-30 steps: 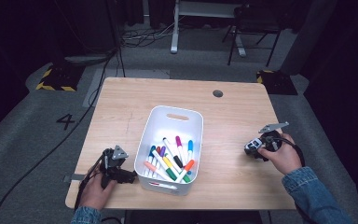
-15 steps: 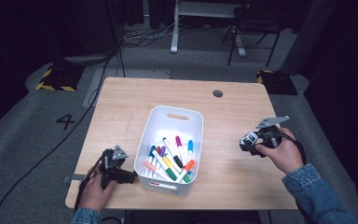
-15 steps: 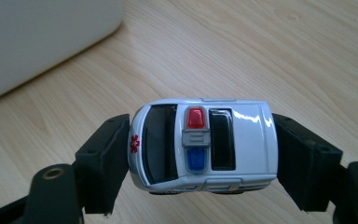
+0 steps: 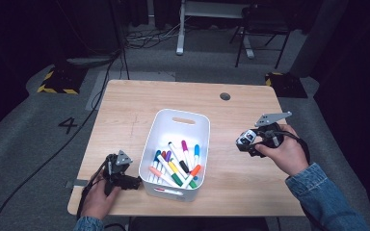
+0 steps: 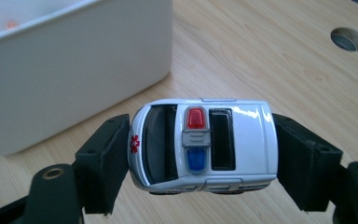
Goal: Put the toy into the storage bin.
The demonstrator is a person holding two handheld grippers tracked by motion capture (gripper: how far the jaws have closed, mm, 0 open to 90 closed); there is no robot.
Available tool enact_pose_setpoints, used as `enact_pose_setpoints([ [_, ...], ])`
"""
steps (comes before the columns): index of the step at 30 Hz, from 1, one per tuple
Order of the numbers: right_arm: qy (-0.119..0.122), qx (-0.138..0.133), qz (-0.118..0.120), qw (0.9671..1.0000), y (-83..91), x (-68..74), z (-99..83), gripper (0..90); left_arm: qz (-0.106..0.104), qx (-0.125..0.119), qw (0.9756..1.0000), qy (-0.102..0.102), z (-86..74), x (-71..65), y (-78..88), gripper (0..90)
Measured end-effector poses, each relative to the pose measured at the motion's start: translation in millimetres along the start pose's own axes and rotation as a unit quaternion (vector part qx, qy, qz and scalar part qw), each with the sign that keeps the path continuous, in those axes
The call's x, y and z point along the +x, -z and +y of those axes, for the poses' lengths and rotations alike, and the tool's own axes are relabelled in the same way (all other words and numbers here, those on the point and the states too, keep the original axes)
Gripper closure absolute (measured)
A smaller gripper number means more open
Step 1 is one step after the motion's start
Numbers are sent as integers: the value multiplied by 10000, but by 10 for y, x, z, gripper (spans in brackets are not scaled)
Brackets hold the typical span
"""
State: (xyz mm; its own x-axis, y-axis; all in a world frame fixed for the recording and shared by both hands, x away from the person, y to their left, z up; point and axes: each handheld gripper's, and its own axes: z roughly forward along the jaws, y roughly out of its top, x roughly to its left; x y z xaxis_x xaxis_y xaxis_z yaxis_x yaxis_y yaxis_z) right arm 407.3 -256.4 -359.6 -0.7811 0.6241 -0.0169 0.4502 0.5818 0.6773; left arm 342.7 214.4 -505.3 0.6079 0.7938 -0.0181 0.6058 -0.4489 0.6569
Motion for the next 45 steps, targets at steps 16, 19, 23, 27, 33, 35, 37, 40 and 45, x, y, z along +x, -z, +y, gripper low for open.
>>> enact_pose_setpoints([
  [16,442,-264,373,9980,45,422,438,259,-16,8,10000,-18,7,2,-7,0],
  [19,548,-282,448,9971,27,497,520,259,-22,9,10000,-15,6,2,-7,0],
  [23,632,-318,518,9961,-9,575,605,259,-4,14,10000,-18,7,2,-5,0],
  [27,719,-350,647,9947,-66,676,691,259,-21,9,10000,-16,6,2,-7,0],
  [33,842,-347,759,9930,-144,797,781,259,-22,8,10000,-16,6,2,-8,0],
  [35,877,-354,796,9923,-169,826,802,259,-21,9,10000,-17,7,2,-7,0],
  [37,900,-346,850,9917,-203,867,824,259,-22,8,10000,-16,6,2,-8,0],
  [40,949,-355,917,9906,-253,922,848,259,-22,9,10000,-16,7,2,-7,0],
  [45,1032,-300,1000,9892,-358,1004,875,258,-18,8,10000,-17,7,2,-7,0],
])
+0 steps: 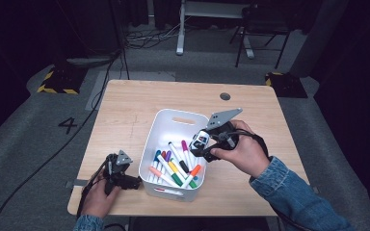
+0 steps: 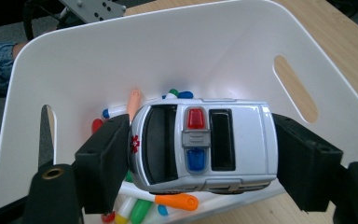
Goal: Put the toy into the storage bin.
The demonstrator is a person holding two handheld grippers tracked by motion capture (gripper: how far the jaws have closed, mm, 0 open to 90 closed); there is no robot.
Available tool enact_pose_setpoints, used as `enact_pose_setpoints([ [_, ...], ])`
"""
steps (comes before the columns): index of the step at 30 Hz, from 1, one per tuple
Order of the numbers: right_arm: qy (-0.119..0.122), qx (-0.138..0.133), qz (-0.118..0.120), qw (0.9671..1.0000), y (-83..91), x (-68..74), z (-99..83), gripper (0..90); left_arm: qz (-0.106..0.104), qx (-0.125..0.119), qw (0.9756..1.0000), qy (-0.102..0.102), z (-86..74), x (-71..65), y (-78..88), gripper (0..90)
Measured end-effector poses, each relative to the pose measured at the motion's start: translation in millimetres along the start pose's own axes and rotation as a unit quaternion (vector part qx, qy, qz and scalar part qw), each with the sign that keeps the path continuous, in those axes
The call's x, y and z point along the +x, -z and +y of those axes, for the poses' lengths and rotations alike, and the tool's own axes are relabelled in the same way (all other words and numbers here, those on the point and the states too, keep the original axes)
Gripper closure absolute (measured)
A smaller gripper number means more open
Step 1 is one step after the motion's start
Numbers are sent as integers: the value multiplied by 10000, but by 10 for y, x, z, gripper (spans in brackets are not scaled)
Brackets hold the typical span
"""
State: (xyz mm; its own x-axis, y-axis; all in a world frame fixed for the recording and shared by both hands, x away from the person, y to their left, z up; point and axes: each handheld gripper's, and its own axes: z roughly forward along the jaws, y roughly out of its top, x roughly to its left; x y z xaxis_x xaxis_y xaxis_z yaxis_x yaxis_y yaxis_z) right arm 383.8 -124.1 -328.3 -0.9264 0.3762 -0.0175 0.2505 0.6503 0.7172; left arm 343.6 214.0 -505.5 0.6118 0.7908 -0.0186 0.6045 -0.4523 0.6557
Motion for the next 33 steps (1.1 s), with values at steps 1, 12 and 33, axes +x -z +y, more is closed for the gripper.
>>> enact_pose_setpoints([
  [1,8,32,25,10000,-26,11,3,258,5,5,10000,4,0,-1,1,0],
  [12,159,368,128,9991,-256,45,-106,258,3,1,10000,-2,0,0,1,0],
  [33,546,1215,70,9911,-391,119,-134,257,1,2,10000,-14,1,2,0,0],
])
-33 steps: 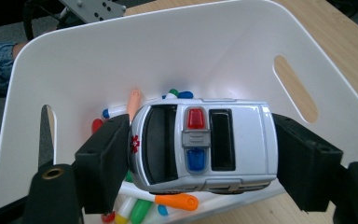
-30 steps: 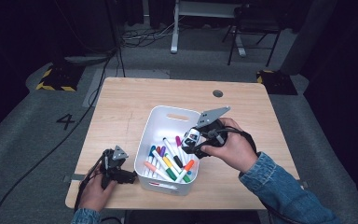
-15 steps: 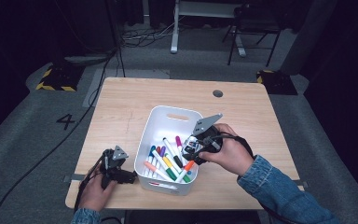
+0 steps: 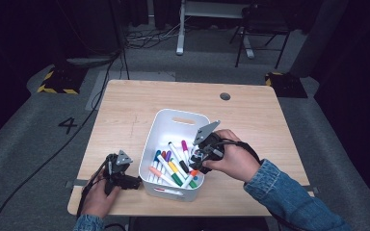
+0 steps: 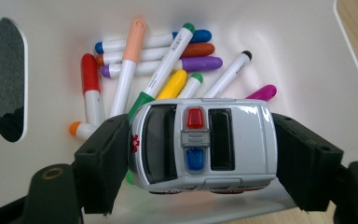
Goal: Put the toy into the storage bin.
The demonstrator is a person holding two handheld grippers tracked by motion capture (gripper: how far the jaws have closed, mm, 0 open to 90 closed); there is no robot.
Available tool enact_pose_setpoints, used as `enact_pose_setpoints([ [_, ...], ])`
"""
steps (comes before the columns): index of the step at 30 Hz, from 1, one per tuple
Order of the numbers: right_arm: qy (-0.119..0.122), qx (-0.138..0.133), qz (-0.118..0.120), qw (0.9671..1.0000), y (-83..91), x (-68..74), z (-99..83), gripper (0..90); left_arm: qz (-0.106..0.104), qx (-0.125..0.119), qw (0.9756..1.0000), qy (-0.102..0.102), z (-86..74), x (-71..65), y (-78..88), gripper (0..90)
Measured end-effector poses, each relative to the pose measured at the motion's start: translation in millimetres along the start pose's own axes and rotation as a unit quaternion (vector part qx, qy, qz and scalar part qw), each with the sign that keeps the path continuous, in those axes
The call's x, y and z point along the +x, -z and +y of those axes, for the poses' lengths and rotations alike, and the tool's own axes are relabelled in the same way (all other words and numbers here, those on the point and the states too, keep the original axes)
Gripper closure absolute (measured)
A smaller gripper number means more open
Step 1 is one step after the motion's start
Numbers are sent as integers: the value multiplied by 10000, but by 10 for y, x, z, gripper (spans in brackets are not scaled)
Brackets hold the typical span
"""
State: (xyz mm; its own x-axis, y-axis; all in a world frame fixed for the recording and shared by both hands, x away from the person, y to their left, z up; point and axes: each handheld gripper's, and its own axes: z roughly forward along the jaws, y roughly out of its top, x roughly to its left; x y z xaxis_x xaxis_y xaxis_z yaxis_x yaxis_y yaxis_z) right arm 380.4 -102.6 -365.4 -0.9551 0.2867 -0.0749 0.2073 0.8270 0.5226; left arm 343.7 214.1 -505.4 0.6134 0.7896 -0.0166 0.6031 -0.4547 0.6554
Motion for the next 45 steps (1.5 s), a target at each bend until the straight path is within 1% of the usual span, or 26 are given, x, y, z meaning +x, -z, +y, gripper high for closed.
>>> enact_pose_setpoints([
  [1,31,50,21,10000,-14,7,10,256,-3,-1,10000,14,-1,-2,0,0],
  [3,139,234,28,9996,-57,31,33,256,-1,0,10000,0,0,0,0,0],
  [4,202,313,75,9993,-81,38,39,255,5,2,10000,17,-1,-2,1,0],
  [5,166,452,118,9988,-100,61,41,250,9,-1,10000,9,0,-1,1,0],
  [6,288,469,123,9984,-117,64,45,247,-6,-2,10000,13,-1,-2,-1,0],
  [8,258,526,93,9982,-127,86,54,232,-5,-2,10000,14,-1,-2,-1,0],
  [9,219,473,120,9986,-123,84,59,215,-5,-3,10000,15,-1,-2,-1,0],
  [11,156,451,138,9988,-112,84,58,216,20,3,10000,10,0,-2,3,0],
  [16,176,185,69,9996,-22,66,44,233,8,3,10000,15,-1,-2,2,0],
  [19,146,-75,-8,9999,70,39,31,237,12,2,10000,14,-1,-2,2,0],
  [22,-15,-298,-82,9995,177,13,4,242,-5,-3,10000,15,-1,-2,-1,0],
  [24,-55,-401,-144,9991,252,-16,-20,243,11,2,10000,14,-1,-2,2,0],
  [28,-189,-674,-281,9972,381,-78,-101,250,14,3,10000,13,-1,-2,2,0],
  [29,-268,-725,-326,9965,423,-101,-137,251,20,3,10000,12,-1,-2,3,0],
  [32,-404,-814,-397,9951,493,-158,-227,256,2,-2,10000,17,-3,-4,1,0],
  [33,-443,-812,-454,9947,519,-183,-272,256,-6,6,10000,27,-2,-5,2,0],
  [37,-677,-815,-485,9932,578,-251,-424,273,2,4,10000,15,-2,-4,2,0],
  [38,-697,-796,-521,9930,589,-271,-467,275,-1,9,10000,16,-2,-4,3,0],
  [39,-788,-802,-569,9920,598,-282,-509,275,-1,10,10000,15,-2,-4,3,0],
  [45,-1066,-897,-743,9875,673,-342,-771,277,16,11,10000,21,-1,-4,4,0],
])
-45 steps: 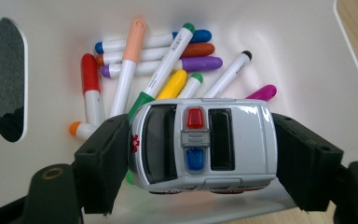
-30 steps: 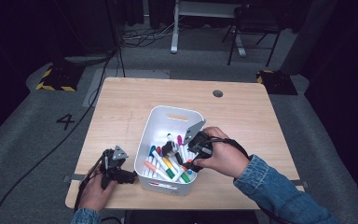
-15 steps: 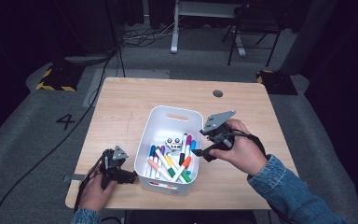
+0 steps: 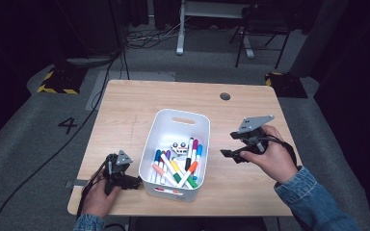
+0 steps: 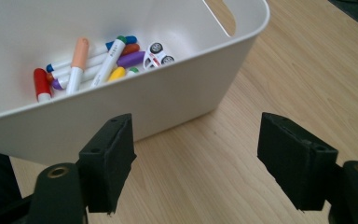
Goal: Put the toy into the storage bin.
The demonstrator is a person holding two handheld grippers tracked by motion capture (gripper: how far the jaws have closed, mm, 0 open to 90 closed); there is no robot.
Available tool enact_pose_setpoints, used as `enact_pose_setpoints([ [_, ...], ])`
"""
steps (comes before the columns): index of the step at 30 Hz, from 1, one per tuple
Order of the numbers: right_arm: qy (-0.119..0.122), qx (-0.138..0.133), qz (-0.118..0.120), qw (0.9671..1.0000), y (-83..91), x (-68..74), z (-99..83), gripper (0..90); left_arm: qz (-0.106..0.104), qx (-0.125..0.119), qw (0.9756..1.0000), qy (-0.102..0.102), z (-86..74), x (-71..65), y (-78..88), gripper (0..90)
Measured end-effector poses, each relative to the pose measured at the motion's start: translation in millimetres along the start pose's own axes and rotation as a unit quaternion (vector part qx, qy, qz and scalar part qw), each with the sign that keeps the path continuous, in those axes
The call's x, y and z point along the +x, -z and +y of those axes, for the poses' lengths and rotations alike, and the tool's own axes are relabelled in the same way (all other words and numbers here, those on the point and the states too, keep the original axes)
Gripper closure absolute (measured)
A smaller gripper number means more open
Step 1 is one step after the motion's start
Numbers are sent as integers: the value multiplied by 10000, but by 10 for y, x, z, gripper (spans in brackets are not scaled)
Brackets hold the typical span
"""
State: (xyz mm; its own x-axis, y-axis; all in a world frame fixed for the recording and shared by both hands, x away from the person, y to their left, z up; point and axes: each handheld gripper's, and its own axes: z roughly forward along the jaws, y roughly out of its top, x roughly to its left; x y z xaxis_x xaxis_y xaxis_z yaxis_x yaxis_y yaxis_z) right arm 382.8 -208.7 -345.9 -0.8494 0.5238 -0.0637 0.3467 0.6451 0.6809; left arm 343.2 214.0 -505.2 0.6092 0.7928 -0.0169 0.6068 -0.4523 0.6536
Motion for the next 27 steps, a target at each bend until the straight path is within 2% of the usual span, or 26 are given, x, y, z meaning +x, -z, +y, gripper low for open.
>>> enact_pose_setpoints([
  [15,-589,-49,-263,9979,187,-271,-648,287,-14,3,10000,0,-4,-3,3,0],
  [21,-742,7,-406,9964,182,-354,-897,287,-16,5,10000,18,-7,-7,5,0],
  [25,-928,6,-447,9947,152,-389,-1077,287,39,-12,10000,10,-9,-10,5,0],
  [27,-981,25,-480,9940,132,-404,-1160,287,-7,-5,10000,34,-10,-13,3,0],
])
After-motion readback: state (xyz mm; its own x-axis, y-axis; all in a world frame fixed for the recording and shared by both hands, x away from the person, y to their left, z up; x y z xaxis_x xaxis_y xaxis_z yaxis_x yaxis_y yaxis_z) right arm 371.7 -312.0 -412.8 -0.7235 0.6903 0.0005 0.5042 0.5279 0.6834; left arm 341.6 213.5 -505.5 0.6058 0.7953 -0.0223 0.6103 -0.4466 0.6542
